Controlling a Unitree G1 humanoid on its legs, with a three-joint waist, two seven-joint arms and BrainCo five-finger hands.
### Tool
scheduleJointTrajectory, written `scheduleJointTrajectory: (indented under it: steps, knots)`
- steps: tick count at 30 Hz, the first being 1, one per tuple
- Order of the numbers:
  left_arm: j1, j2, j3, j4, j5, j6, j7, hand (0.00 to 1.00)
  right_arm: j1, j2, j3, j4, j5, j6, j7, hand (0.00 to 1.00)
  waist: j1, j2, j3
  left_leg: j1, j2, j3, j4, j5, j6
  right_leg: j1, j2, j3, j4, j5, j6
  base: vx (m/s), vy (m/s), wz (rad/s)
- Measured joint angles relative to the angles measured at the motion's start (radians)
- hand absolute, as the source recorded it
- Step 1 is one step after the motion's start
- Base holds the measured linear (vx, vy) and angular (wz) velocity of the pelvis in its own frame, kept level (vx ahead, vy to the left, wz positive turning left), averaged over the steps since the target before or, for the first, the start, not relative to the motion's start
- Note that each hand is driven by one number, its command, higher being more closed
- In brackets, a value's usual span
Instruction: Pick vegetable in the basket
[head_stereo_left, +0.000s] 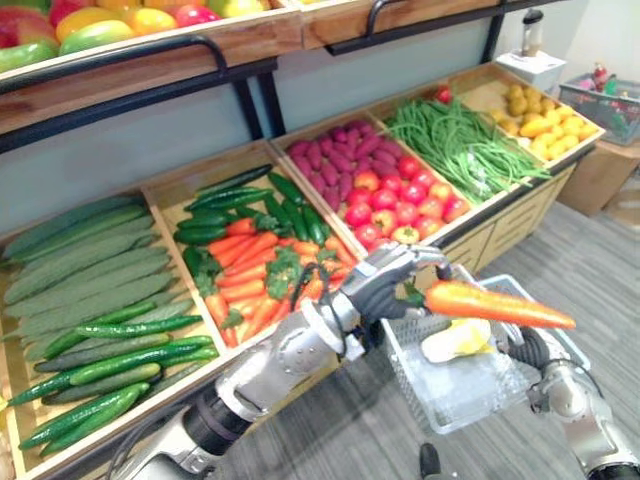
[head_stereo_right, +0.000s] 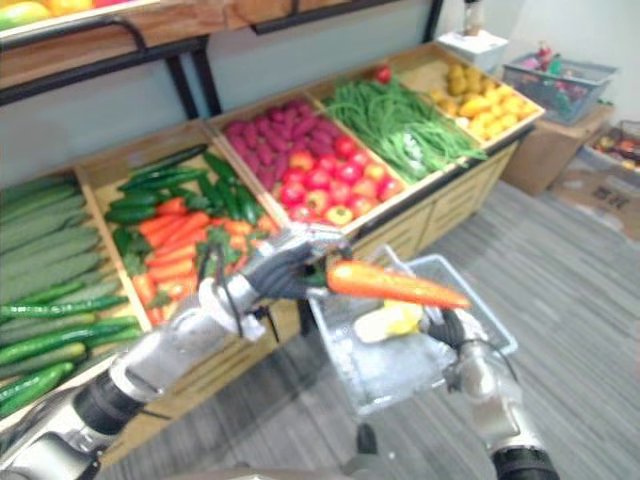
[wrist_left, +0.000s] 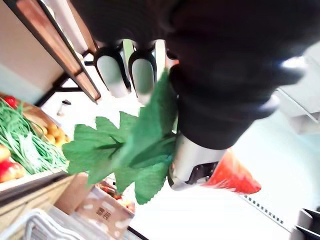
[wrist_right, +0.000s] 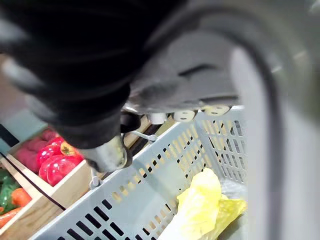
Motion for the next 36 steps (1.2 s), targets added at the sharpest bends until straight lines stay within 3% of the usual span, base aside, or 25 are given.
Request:
scheduleJointTrajectory:
  steps: [6,16,23,33,36]
  knots:
    - [-0.02,-0.09,-0.102,0.086,0.025,0.011,-0.011,1.0,0.025,0.02,0.0,-0.029,0.0,0.004,0.0,1.0,-0.002,0.001,-0.019,0.001,0.001,0.023,-0.004,-0.001,-0.001,-0.018,0.002,0.02,0.007,-0.005,0.002,-0.02,-0.01,-0.13]
    - [-0.038,-0.154,-0.188,0.206,0.095,0.02,-0.037,1.0,0.094,0.05,-0.002,-0.078,-0.001,0.018,0.0,1.0,-0.002,-0.01,-0.039,0.0,0.01,0.035,-0.005,-0.002,-0.003,-0.029,0.006,0.025,0.014,-0.005,0.003,-0.01,-0.007,-0.02]
    - [-0.04,-0.206,-0.188,0.256,0.129,0.036,-0.037,1.0,0.154,0.071,-0.012,-0.137,-0.001,0.017,0.0,1.0,-0.003,-0.014,-0.057,0.001,0.012,0.039,-0.005,-0.004,-0.006,-0.031,0.009,0.028,0.013,-0.006,0.003,0.0,0.0,0.0]
    - [-0.04,-0.206,-0.172,0.28,0.206,0.04,-0.037,1.0,0.23,0.08,-0.063,-0.177,-0.001,0.015,0.002,1.0,-0.004,-0.018,-0.059,0.01,0.015,0.053,-0.006,-0.01,-0.013,-0.033,0.014,0.041,0.013,-0.008,-0.001,0.01,-0.008,-0.04]
    - [-0.04,-0.204,-0.155,0.297,0.211,0.04,-0.037,1.0,0.241,0.08,-0.093,-0.179,-0.001,0.009,0.002,1.0,-0.017,-0.02,-0.058,0.012,0.014,0.055,-0.006,-0.013,-0.017,-0.033,0.014,0.044,0.013,-0.009,-0.001,0.0,0.0,0.0]
